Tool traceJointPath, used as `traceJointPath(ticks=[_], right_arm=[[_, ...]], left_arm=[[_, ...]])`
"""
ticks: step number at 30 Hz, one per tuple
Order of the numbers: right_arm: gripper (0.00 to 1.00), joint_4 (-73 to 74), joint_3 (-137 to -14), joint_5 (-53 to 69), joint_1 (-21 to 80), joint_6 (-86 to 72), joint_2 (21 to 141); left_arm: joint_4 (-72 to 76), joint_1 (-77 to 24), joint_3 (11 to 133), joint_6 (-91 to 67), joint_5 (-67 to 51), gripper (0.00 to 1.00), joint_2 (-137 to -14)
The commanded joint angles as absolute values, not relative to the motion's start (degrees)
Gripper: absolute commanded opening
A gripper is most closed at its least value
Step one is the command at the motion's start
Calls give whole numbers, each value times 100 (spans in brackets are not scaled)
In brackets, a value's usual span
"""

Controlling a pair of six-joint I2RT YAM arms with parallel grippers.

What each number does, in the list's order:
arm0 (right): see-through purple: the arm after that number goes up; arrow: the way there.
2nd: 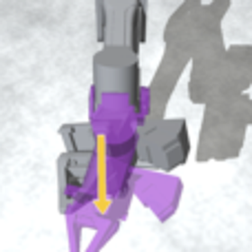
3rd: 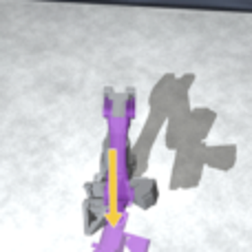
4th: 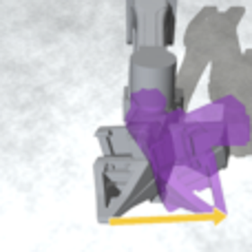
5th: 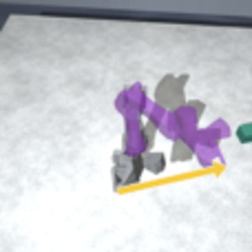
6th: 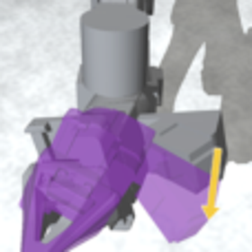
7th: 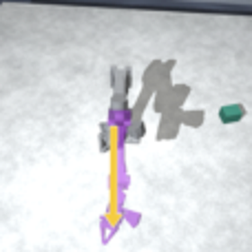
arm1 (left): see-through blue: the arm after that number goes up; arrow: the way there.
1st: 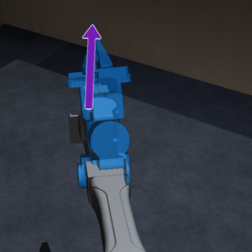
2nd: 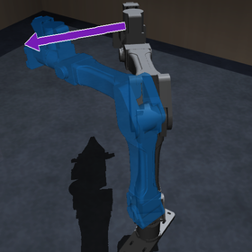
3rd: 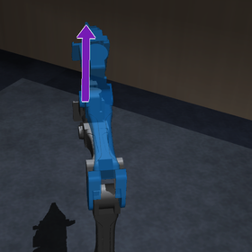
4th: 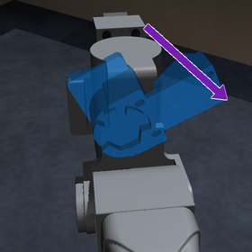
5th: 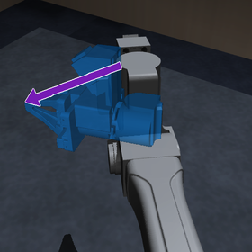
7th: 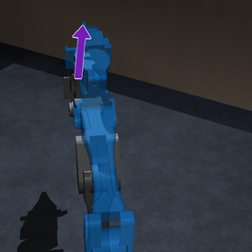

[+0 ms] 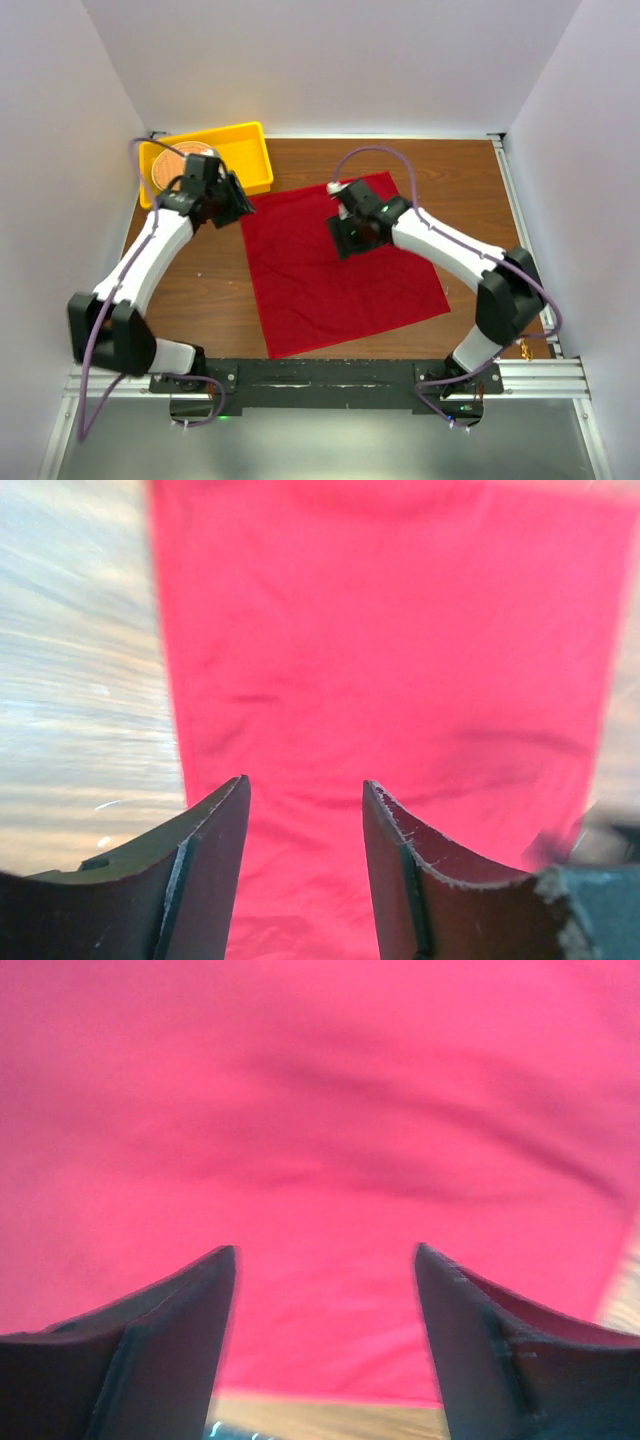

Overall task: Fold the napkin, place the utensils inside, and roll it up
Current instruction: Fold the napkin

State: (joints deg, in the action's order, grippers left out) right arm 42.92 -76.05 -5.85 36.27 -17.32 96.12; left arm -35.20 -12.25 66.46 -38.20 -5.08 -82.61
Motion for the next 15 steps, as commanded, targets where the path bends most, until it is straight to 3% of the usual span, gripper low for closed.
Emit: traceJointPath(ticks=[1,4,9,15], right_arm=[[60,3965,-7251,-80,5022,-1652,9228],[56,3911,-7426,-70,5902,-1757,9622],[55,4095,-8208,-482,7195,-1670,10554],[43,4271,-9087,-396,7944,-1608,11460]], left_arm=[[-4516,-985,7206,-4622,964,56,-7200],[-4930,-923,7478,-5123,1465,61,-6672],[-5308,-896,7927,-5414,2003,60,-6100],[-5422,-896,8051,-5353,2215,58,-5818]])
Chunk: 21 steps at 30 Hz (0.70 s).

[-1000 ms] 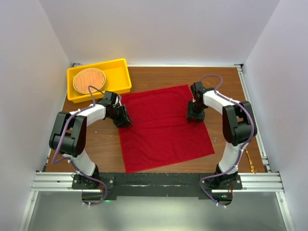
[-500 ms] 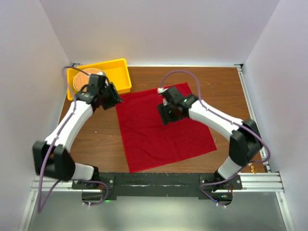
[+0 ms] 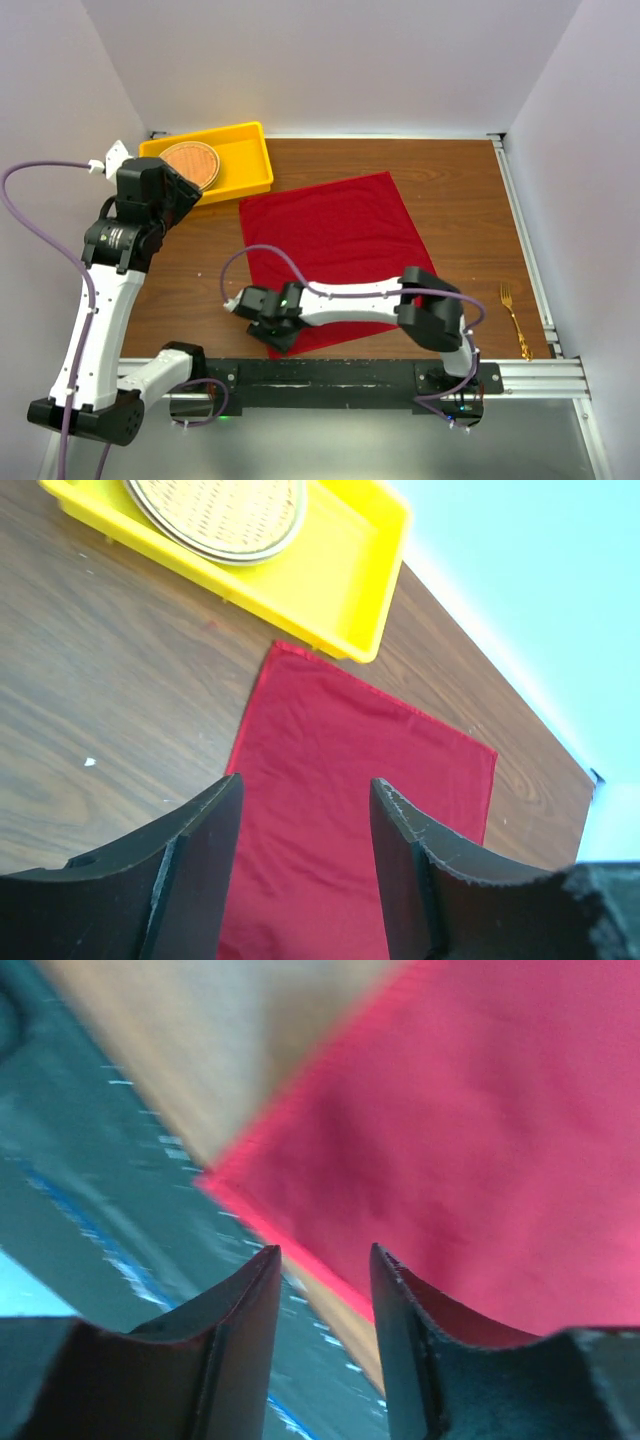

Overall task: Fold the napkin, place the utensils inside, and roll it up
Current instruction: Fold the napkin

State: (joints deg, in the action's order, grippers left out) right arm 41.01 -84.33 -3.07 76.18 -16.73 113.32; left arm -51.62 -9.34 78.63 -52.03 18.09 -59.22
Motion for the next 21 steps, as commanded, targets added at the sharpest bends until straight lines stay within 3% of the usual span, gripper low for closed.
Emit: traceJointPath(ticks=[1,12,21], right_arm=[[42,4428,-9192,-517,7998,-1556,11539],[41,4360,-9378,-141,8121,-1301,11777],[47,4368,-9650,-132,8121,-1196,12111]], left_arm=[[-5440,-896,8051,-5335,2206,58,-5810],[-5440,-896,7989,-5300,1951,56,-5774],[-5449,-896,7980,-5212,1881,56,-5792]])
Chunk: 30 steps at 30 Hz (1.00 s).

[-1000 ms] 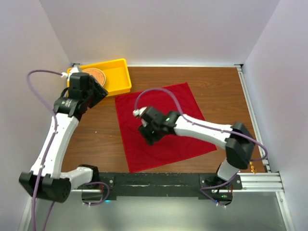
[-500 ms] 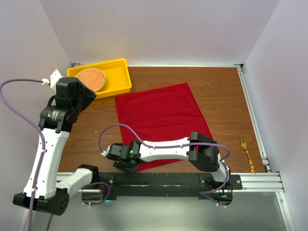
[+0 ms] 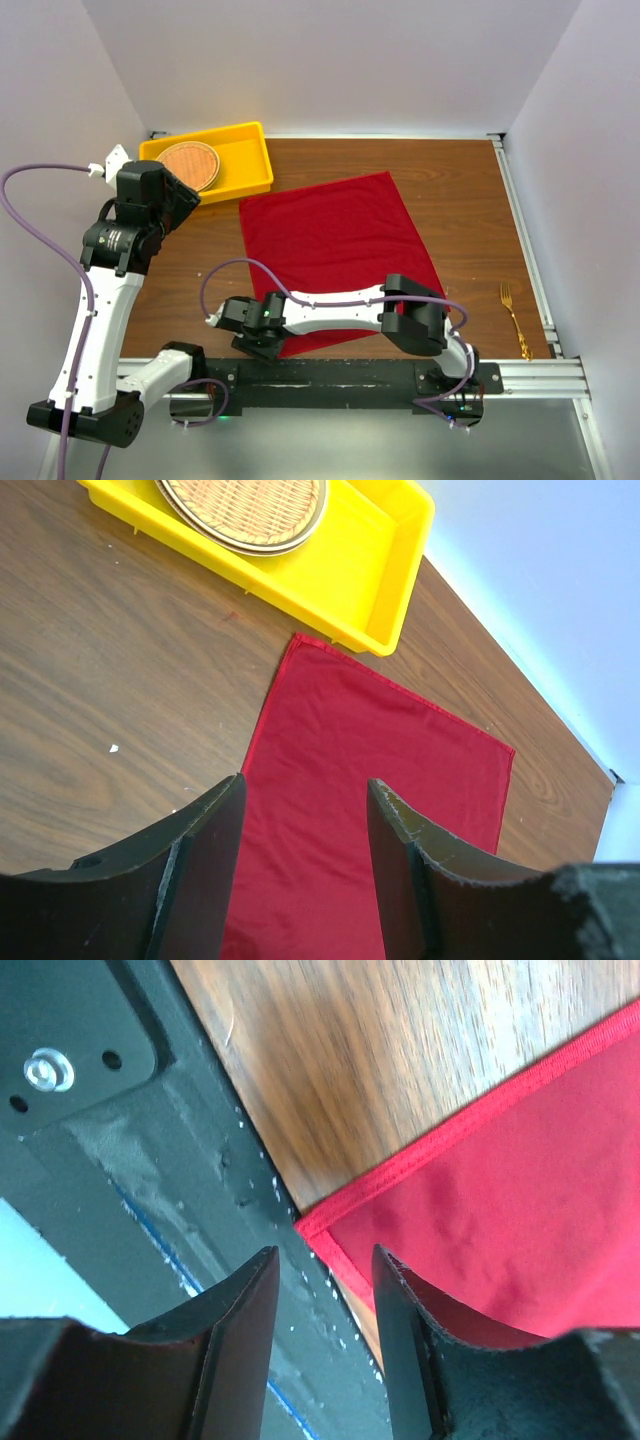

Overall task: Fold the napkin, place the utensils inside, and roll it up
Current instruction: Fold the napkin

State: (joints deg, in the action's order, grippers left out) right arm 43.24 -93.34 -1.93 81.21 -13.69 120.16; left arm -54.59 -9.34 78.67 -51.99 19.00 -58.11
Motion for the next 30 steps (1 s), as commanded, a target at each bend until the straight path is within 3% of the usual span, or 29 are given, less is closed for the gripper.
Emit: traceJointPath(ticks=[1,16,27,30], right_arm=[[47,4377,-9676,-132,8112,-1187,12137],[38,4263,-9483,-149,8130,-1345,12472],[14,4412,-9632,-237,8112,-1283,12164],[3,4342,-9633,-18,8007,-1283,11980]], left_arm=[[-5432,-896,7972,-5221,1881,57,-5801],[-5432,-896,7972,-5098,1872,58,-5827],[-5388,-896,7884,-5071,1837,58,-5871],[-5344,-888,7840,-5080,1784,58,-5897]])
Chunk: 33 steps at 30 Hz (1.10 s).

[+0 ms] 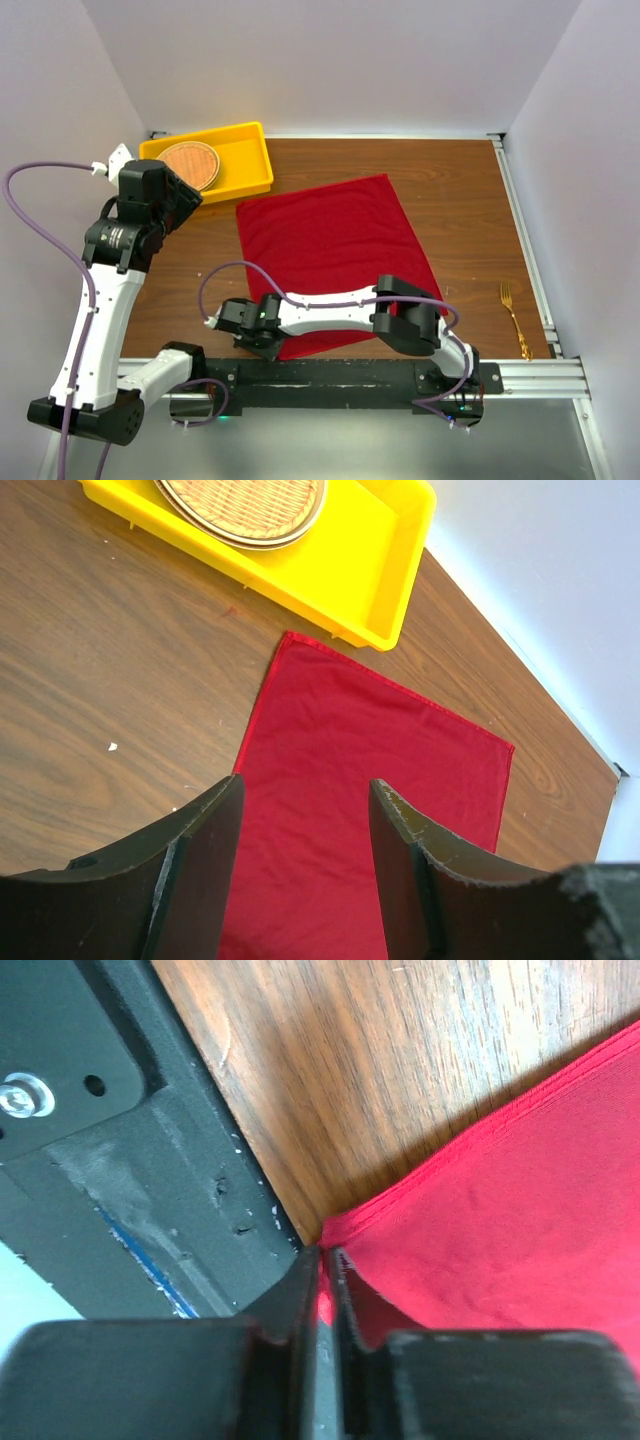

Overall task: Fold the napkin, place the utensils inside, and roll it up
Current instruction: Fold the napkin

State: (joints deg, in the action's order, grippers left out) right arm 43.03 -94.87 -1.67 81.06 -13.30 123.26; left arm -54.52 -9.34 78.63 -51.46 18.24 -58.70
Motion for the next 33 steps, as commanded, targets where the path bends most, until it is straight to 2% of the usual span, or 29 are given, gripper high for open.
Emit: traceJointPath(ticks=[1,11,18,26,33], right_arm=[[0,4307,-9615,148,7920,-1309,11927],[0,3868,-9545,1519,7699,-1354,11417],[0,3192,-8852,2933,7260,-1537,11013],[0,2812,-8034,3348,6013,-1802,10600],[0,3321,-8147,3270,4257,-1355,10696]], left_arm=[[-5335,-888,7814,-5080,1775,58,-5906],[-5291,-888,7787,-5080,1714,58,-5985],[-5344,-888,7813,-4984,1854,58,-5985],[-5029,-888,7699,-4642,1565,58,-6152],[-4588,-888,7629,-4140,845,58,-6670]])
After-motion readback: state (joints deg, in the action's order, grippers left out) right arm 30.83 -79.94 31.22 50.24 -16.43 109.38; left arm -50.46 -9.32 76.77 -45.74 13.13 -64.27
